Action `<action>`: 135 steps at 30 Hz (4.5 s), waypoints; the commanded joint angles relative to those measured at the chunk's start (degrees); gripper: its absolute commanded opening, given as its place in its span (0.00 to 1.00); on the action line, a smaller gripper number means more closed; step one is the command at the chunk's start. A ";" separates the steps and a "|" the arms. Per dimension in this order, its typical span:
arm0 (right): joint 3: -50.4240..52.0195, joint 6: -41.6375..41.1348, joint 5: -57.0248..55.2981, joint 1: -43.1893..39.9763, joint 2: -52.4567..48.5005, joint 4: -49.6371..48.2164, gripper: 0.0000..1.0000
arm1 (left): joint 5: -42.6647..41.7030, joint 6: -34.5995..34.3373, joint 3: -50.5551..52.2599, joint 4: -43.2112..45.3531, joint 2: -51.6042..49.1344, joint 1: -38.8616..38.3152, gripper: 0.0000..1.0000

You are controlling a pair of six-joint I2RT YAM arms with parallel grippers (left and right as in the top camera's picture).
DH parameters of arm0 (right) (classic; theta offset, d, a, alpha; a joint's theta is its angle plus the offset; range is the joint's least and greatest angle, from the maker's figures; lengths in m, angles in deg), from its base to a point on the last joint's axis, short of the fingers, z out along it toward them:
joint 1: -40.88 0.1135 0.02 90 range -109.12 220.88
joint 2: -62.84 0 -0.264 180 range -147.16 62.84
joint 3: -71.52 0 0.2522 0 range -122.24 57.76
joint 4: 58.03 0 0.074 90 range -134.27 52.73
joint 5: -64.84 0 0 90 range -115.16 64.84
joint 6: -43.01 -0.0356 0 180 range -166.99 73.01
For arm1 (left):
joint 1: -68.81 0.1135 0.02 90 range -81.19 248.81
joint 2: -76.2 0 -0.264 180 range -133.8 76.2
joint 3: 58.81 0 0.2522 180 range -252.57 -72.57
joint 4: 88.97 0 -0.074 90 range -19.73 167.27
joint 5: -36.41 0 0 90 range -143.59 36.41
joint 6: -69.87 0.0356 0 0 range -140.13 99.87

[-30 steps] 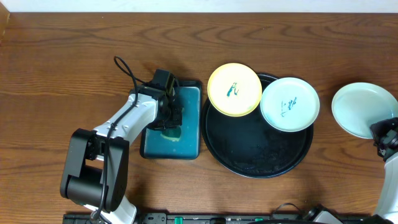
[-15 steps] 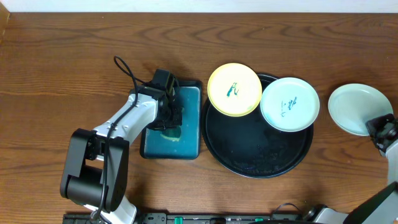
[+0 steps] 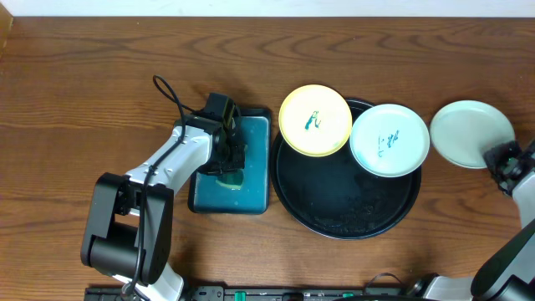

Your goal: Clean dirty plates on tray and stack at the side

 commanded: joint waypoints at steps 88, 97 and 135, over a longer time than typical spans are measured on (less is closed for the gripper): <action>3.93 16.15 7.65 39.56 3.56 27.08 0.01 | 0.52 -0.11 0.72 -0.37 -2.16 0.02 0.13; 3.98 16.09 10.49 39.69 3.58 30.60 0.01 | 0.52 -0.11 0.72 -0.35 -2.16 0.02 0.13; 3.98 16.02 8.68 39.69 3.58 33.70 0.01 | 0.50 -1.20 0.72 -0.57 -2.16 0.00 0.11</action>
